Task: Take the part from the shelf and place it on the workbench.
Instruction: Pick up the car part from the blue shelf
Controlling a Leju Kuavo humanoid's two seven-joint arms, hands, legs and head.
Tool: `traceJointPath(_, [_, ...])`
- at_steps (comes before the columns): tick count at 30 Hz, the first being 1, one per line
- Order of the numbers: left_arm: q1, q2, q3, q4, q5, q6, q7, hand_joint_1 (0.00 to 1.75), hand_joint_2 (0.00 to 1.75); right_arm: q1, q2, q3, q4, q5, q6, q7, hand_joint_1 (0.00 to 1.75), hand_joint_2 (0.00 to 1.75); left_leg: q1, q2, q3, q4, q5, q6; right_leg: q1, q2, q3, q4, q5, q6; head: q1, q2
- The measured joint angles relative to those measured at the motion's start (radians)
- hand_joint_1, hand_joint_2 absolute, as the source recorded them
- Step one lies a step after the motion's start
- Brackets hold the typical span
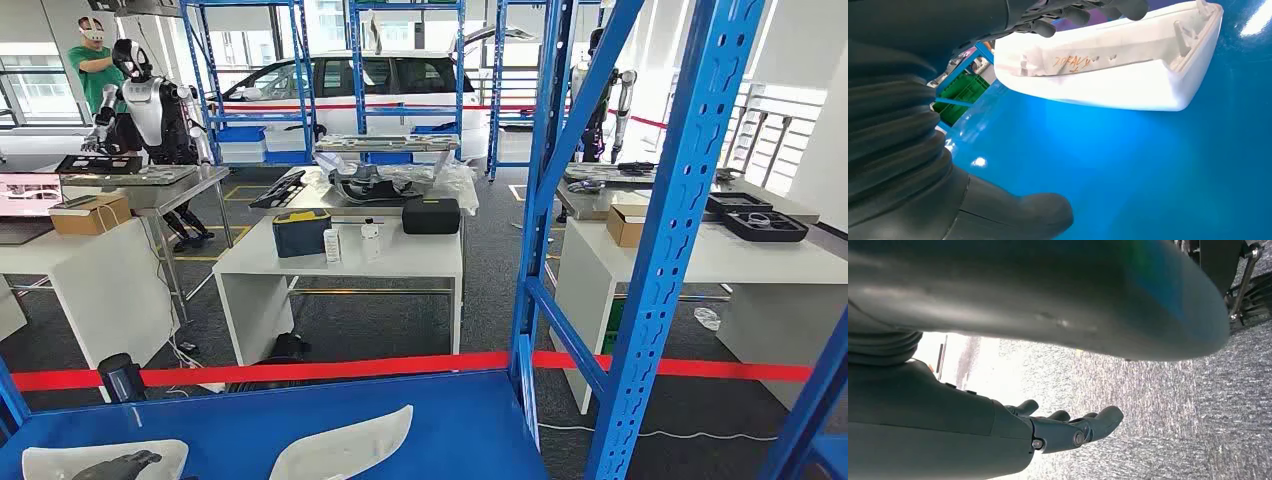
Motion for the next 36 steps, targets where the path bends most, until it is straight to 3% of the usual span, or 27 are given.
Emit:
traceJointPath(2, [0.0,0.0,-0.002,0.001,0.0,0.0,0.001,0.01,1.75,0.0,0.0,0.0,0.0,0.0,0.0,0.0,0.0,0.0,0.0,0.0,0.0,0.0,0.0,0.0,0.0,0.0,0.0,0.0,0.0,0.0,0.0,0.0])
traceJointPath(3, [0.0,-0.001,-0.003,0.002,0.0,0.0,0.002,0.17,1.75,0.0,0.0,0.0,0.0,0.001,0.0,0.0,0.0,0.0,0.0,0.0,0.0,0.0,0.0,0.0,0.0,0.0,0.0,0.0,0.0,0.0,0.0,0.0])
traceJointPath(6, [0.0,-0.001,-0.005,0.005,0.0,0.0,0.008,1.38,1.75,0.0,0.0,0.0,0.0,0.003,0.0,0.004,0.0,0.0,0.0,0.0,0.0,0.0,0.0,0.0,0.0,0.0,0.0,0.0,0.0,0.0,0.0,0.0])
traceJointPath(7, [0.0,-0.001,-0.005,0.005,0.0,0.0,0.01,1.66,1.75,0.0,0.0,0.0,0.0,0.003,0.0,0.006,0.0,0.0,0.0,0.0,0.0,0.0,0.0,0.0,0.0,0.0,0.0,0.0,0.0,0.0,0.0,0.0])
traceJointPath(8, [0.0,-0.001,-0.005,0.006,0.0,0.0,0.013,1.73,1.75,0.0,0.0,0.0,0.0,0.003,0.0,0.007,0.0,0.0,0.0,0.0,0.0,0.0,0.0,0.0,0.0,0.0,0.0,0.0,0.0,0.0,0.0,0.0])
traceJointPath(36, [0.007,0.0,-0.005,0.009,0.004,0.033,0.008,1.75,1.75,-0.001,0.0,0.0,0.0,0.014,0.0,-0.004,0.0,0.0,0.0,0.001,0.0,0.0,0.0,-0.001,-0.001,0.0,0.0,0.001,0.0,0.0,0.0,0.0])
